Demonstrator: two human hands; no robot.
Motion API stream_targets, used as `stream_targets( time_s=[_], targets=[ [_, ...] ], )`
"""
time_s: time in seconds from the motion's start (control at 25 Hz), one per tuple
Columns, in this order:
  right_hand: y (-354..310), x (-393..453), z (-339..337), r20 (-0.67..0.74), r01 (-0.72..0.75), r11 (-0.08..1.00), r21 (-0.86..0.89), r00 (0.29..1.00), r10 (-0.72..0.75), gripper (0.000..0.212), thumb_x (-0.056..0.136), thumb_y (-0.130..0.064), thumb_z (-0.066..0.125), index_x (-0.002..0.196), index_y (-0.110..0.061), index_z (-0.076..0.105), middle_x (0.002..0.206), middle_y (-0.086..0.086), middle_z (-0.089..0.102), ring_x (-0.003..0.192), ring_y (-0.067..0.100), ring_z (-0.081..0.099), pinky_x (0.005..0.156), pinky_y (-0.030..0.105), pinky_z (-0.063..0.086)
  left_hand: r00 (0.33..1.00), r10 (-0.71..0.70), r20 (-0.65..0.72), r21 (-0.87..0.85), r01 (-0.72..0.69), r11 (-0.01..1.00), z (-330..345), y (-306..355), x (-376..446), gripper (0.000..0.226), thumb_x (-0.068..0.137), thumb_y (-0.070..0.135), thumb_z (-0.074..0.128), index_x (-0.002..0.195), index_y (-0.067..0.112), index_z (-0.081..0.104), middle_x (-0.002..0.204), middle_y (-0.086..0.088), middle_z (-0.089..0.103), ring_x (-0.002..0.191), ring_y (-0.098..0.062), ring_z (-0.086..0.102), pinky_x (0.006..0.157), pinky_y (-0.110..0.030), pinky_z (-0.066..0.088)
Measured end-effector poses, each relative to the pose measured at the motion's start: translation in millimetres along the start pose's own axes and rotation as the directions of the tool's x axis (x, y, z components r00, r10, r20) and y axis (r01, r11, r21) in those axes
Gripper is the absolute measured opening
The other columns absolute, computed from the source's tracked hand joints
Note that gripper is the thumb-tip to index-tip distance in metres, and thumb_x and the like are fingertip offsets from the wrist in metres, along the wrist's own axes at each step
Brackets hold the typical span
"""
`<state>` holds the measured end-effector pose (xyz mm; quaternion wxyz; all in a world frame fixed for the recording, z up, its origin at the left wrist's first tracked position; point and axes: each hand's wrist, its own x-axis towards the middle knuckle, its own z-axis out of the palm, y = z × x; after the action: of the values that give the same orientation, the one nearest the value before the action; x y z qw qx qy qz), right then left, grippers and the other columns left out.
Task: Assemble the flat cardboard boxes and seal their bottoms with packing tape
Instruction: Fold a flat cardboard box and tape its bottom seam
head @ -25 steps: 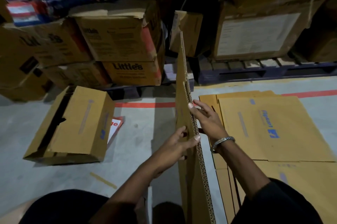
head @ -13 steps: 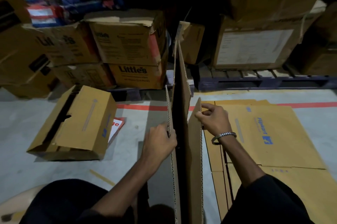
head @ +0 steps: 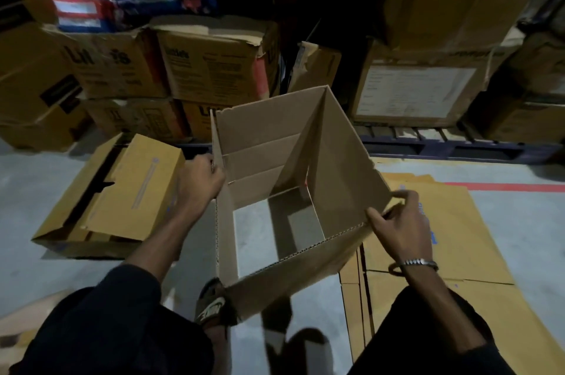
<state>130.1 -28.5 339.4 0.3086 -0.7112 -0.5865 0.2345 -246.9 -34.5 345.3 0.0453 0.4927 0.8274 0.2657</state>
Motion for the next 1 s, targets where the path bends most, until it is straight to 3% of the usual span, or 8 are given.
stream_targets(
  time_s=[0.2, 0.36, 0.44, 0.56, 0.68, 0.76, 0.84, 1.0],
  targets=[
    [6.0, -52.5, 10.3, 0.0, -0.021, 0.978, -0.209, 1.0, 0.022, 0.066, 0.086, -0.049, 0.065, 0.141, -0.034, 0.032, 0.075, 0.001, 0.069, 0.075, 0.03, 0.064, 0.061, 0.036, 0.048, 1.0, 0.021, 0.02, -0.035, -0.02, 0.999, 5.6, -15.7, 37.4, 0.024, 0.097, 0.023, 0.06, 0.096, 0.005, 0.076, 0.062, -0.007, 0.062, 0.051, -0.023, 0.053, 0.054, -0.035, 0.044],
    [-10.6, -57.8, 12.4, -0.052, 0.168, 0.88, -0.445, 0.976, -0.213, 0.025, 0.094, -0.051, 0.058, 0.101, -0.027, 0.06, 0.071, 0.003, 0.064, 0.068, 0.034, 0.063, 0.052, 0.03, 0.037, 0.999, -0.042, 0.024, -0.04, 0.043, 0.998, 1.3, -16.0, 61.9, 0.029, 0.099, 0.025, 0.062, 0.115, 0.005, 0.075, 0.087, -0.015, 0.075, 0.063, -0.025, 0.063, 0.065, -0.032, 0.051],
    [-10.9, -55.8, 9.3, -0.033, 0.27, 0.831, -0.487, 0.945, -0.326, 0.034, 0.097, -0.052, 0.056, 0.081, -0.024, 0.067, 0.076, 0.001, 0.06, 0.078, 0.029, 0.06, 0.054, 0.031, 0.036, 0.998, -0.052, 0.033, -0.048, 0.054, 0.997, -0.8, -17.4, 69.9, 0.03, 0.1, 0.023, 0.063, 0.12, 0.002, 0.073, 0.095, -0.018, 0.076, 0.061, -0.02, 0.059, 0.066, -0.03, 0.05],
    [0.7, -47.8, 6.1, 0.046, 0.334, 0.788, -0.517, 0.93, -0.365, 0.035, 0.092, -0.061, 0.066, 0.077, -0.031, 0.078, 0.113, 0.003, 0.056, 0.113, 0.027, 0.046, 0.08, 0.041, 0.048, 0.999, -0.028, 0.022, -0.027, 0.028, 0.999, 2.9, -17.9, 71.7, 0.032, 0.101, 0.023, 0.063, 0.123, 0.002, 0.071, 0.092, -0.016, 0.075, 0.055, -0.013, 0.055, 0.063, -0.028, 0.048],
    [1.6, -26.1, 6.1, 0.222, 0.218, 0.939, -0.266, 0.962, -0.16, 0.037, 0.084, -0.067, 0.07, 0.091, -0.031, 0.081, 0.156, -0.001, 0.041, 0.141, 0.022, 0.037, 0.103, 0.042, 0.045, 1.0, -0.002, 0.023, 0.006, 0.001, 1.0, 4.5, -21.1, 62.8, 0.032, 0.1, 0.024, 0.064, 0.124, 0.003, 0.071, 0.091, -0.015, 0.075, 0.058, -0.014, 0.053, 0.067, -0.03, 0.046],
    [-4.4, -11.3, 8.6, 0.298, 0.084, 0.988, -0.132, 0.954, -0.042, 0.059, 0.084, -0.068, 0.068, 0.121, -0.023, 0.076, 0.151, 0.003, 0.054, 0.131, 0.02, 0.055, 0.102, 0.035, 0.047, 1.0, 0.003, 0.026, 0.034, -0.004, 0.999, 3.5, -25.4, 54.5, 0.036, 0.098, 0.026, 0.066, 0.129, 0.008, 0.067, 0.098, -0.012, 0.076, 0.068, -0.021, 0.064, 0.068, -0.033, 0.05],
    [-5.5, -1.8, 11.8, 0.242, 0.041, 0.991, -0.127, 0.97, -0.009, 0.054, 0.095, -0.05, 0.067, 0.136, -0.017, 0.067, 0.137, 0.007, 0.067, 0.122, 0.023, 0.064, 0.102, 0.035, 0.049, 1.0, 0.002, 0.008, 0.096, -0.003, 0.995, -0.8, -21.9, 41.8, 0.045, 0.099, 0.032, 0.066, 0.139, 0.013, 0.057, 0.118, -0.014, 0.071, 0.096, -0.032, 0.069, 0.077, -0.042, 0.054],
    [0.8, 5.7, 6.3, 0.087, 0.031, 0.975, -0.222, 0.996, -0.012, 0.03, 0.097, -0.019, 0.062, 0.124, -0.019, 0.075, 0.114, 0.009, 0.077, 0.092, 0.026, 0.069, 0.084, 0.03, 0.053, 0.971, 0.233, 0.045, 0.096, -0.236, 0.967, -23.0, 28.1, -13.1, 0.041, 0.101, 0.045, 0.058, 0.134, 0.022, 0.061, 0.126, -0.005, 0.062, 0.103, -0.021, 0.064, 0.083, -0.04, 0.056]
  ],
)
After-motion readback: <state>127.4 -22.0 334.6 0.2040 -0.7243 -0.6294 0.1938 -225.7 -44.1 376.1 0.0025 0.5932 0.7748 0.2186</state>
